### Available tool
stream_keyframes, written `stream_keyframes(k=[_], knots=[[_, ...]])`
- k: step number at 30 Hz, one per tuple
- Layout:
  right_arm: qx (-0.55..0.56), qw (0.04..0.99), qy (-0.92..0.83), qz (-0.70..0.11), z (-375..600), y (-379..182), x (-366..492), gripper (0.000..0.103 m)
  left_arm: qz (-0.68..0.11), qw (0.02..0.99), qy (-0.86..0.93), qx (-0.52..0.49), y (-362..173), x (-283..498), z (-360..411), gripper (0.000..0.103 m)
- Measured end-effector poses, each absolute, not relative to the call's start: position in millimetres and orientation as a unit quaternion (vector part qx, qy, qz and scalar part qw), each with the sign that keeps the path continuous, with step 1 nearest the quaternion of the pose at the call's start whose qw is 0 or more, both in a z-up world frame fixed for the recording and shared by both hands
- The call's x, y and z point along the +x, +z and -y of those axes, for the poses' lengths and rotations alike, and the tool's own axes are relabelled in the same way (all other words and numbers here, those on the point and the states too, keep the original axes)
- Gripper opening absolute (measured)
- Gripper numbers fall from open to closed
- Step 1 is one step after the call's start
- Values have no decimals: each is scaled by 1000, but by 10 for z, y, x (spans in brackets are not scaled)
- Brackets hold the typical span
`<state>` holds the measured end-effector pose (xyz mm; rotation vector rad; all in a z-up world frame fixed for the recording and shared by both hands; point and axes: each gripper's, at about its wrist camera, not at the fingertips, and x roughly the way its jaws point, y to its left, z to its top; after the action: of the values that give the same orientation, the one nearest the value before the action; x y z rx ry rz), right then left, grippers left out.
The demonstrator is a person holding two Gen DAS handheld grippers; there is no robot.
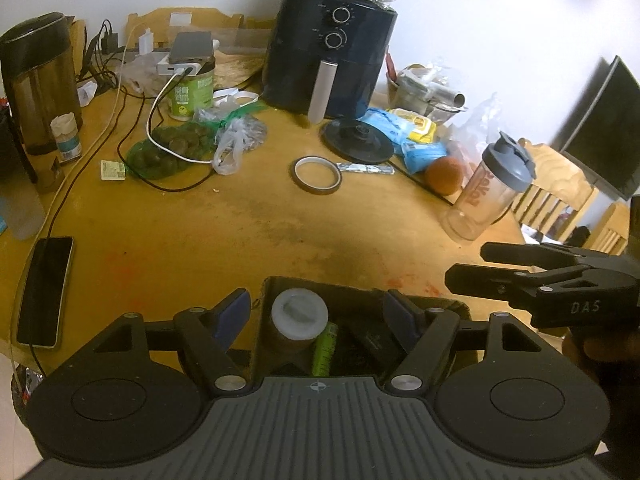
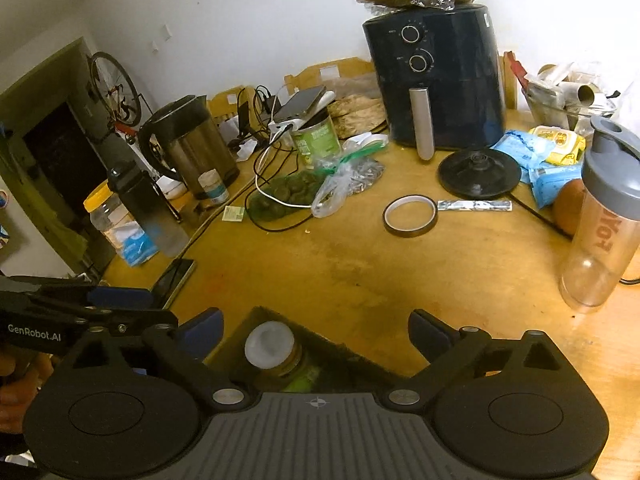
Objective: Organize objects
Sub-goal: 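Open both grippers to drop the cap and black box into the cardboard box, then withdraw both grippers and move the left toward the thin tape ring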
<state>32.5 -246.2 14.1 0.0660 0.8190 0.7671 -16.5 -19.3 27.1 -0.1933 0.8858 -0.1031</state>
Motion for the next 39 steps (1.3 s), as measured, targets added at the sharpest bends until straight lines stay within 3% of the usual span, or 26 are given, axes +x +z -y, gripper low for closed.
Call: stream_keyframes(k=[25, 39], knots=[[19, 871, 239, -429, 2806, -51, 591, 103, -443, 889, -107, -46, 162, 368, 388, 73], [6, 891, 190, -411, 2885, 110, 978, 103, -425, 894, -142, -24, 212, 992, 489, 73]])
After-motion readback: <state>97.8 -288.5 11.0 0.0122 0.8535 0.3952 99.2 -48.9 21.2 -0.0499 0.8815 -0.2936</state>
